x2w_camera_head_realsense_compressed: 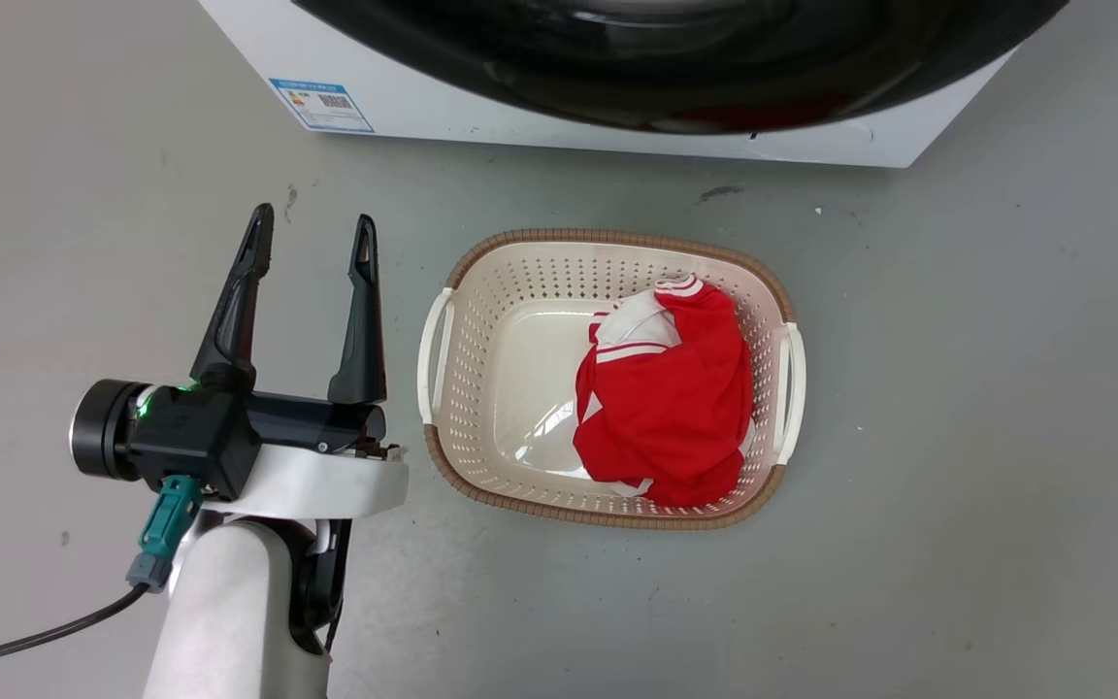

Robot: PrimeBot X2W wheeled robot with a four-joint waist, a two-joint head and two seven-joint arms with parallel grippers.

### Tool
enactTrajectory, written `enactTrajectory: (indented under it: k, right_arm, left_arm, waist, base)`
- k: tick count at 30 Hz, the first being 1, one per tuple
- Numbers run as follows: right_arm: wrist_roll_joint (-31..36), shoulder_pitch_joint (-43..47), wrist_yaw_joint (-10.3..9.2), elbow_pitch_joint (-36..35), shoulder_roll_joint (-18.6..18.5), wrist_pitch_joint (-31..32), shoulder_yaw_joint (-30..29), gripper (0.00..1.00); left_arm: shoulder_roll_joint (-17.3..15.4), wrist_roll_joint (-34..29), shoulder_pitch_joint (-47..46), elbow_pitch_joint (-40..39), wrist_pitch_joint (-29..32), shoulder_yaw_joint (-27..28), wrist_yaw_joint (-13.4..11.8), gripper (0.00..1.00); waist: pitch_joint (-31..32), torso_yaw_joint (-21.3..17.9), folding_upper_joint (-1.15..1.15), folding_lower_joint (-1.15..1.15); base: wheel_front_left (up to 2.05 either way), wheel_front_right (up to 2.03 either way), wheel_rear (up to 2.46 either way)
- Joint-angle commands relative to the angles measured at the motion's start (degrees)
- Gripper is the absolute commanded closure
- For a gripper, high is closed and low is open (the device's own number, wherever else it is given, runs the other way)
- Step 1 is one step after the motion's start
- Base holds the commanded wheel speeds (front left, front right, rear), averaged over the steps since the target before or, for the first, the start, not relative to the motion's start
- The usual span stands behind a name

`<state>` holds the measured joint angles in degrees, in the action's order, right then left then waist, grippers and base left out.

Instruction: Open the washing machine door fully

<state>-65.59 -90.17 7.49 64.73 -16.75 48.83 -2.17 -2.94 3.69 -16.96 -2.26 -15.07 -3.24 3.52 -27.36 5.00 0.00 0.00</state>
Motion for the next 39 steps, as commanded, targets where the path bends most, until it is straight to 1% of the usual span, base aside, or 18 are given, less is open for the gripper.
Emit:
enactTrajectory:
  k: [1,9,18,25,34,39]
  right_arm:
    - [-0.5,1.6,0.00,-0.1,1.1,1.2,0.0,1.00]
    - [-2.2,5.5,0.00,-1.0,2.1,6.7,-0.8,1.00]
    - [-3.8,13.7,0.00,-4.0,4.2,11.6,-0.7,1.00]
    - [-4.8,22.3,0.00,-8.5,7.5,14.5,0.1,1.00]
    - [-5.5,32.5,0.00,-16.0,12.0,18.4,2.5,1.00]
    - [-6.7,37.1,0.00,-20.0,13.5,20.5,4.3,1.00]
  left_arm:
    - [0.1,0.0,-0.5,0.1,-0.2,0.0,-0.2,0.00]
    - [0.1,0.1,0.4,1.2,-0.2,-0.1,-0.1,0.00]
    - [0.1,-0.1,3.4,2.9,-0.2,-0.2,0.1,0.00]
    - [0.1,0.3,6.8,4.8,-0.2,-1.2,0.2,0.00]
    - [0.1,-0.4,10.1,6.2,-0.2,-0.6,0.6,0.00]
    - [0.1,-0.8,11.5,6.7,-0.1,-0.5,0.9,0.00]
  waist:
    - [0.3,-0.2,0.00,0.00]
    - [3.2,-0.7,0.00,0.00]
    - [9.6,-1.3,0.00,0.00]
    - [15.4,-1.9,0.00,0.00]
    - [20.8,-2.4,0.00,0.00]
    - [22.9,-2.2,0.00,0.00]
  base:
    - [0.00,0.00,0.00]
    - [0.00,0.00,0.00]
    - [0.00,0.00,0.00]
    - [0.00,0.00,0.00]
    - [0.00,0.00,0.00]
    - [0.00,0.00,0.00]
